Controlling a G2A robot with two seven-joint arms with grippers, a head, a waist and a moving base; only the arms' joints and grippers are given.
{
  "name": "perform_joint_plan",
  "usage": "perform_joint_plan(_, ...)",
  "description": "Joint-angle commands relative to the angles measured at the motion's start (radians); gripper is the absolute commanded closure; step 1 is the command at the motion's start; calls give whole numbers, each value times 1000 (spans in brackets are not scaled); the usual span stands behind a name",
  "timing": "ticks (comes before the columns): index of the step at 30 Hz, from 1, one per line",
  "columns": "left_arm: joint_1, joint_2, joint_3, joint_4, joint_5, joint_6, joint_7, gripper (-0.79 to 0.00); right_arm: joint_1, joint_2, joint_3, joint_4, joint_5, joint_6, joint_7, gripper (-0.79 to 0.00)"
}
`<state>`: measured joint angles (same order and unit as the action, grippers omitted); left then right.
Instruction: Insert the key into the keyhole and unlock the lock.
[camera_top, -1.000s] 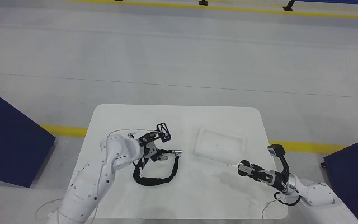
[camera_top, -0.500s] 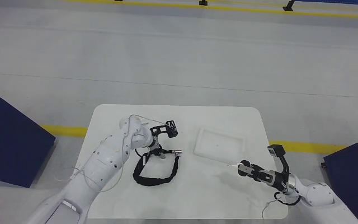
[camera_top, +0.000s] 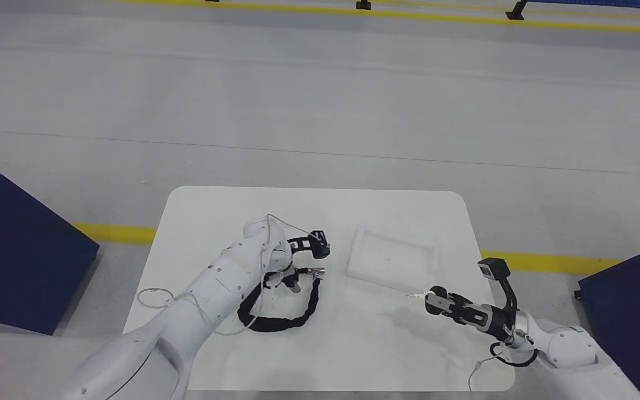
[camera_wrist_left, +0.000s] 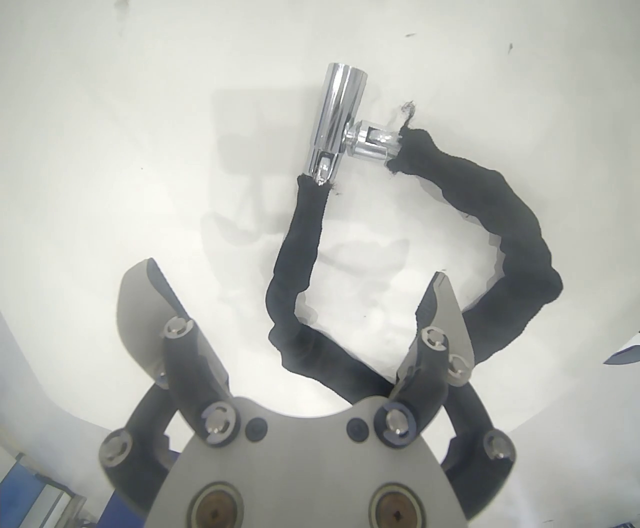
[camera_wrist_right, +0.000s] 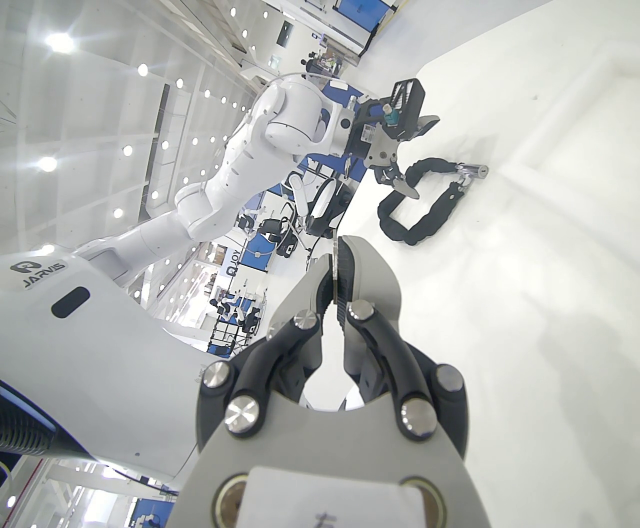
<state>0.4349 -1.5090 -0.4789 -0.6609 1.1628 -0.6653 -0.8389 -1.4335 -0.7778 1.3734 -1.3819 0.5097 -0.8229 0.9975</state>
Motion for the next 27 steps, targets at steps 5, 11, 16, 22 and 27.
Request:
perform_joint_plan(5,-22,-31,23,61,26,7,19,-391,0,0,0,0,0,0,0,0)
perform_joint_plan(11,-38,-55,31,119,30,-1,28,-372,0,0,0,0,0,0,0,0)
perform_joint_plan(16,-41,-73,40,160,38,-5,38,-336,0,0,0,0,0,0,0,0)
perform_joint_plan(22,-44,-95,49,200,44,-11,44,-286,0,0,0,0,0,0,0,0)
perform_joint_plan(27,-49,-111,53,230,49,-14,56,-231,0,0,0,0,0,0,0,0)
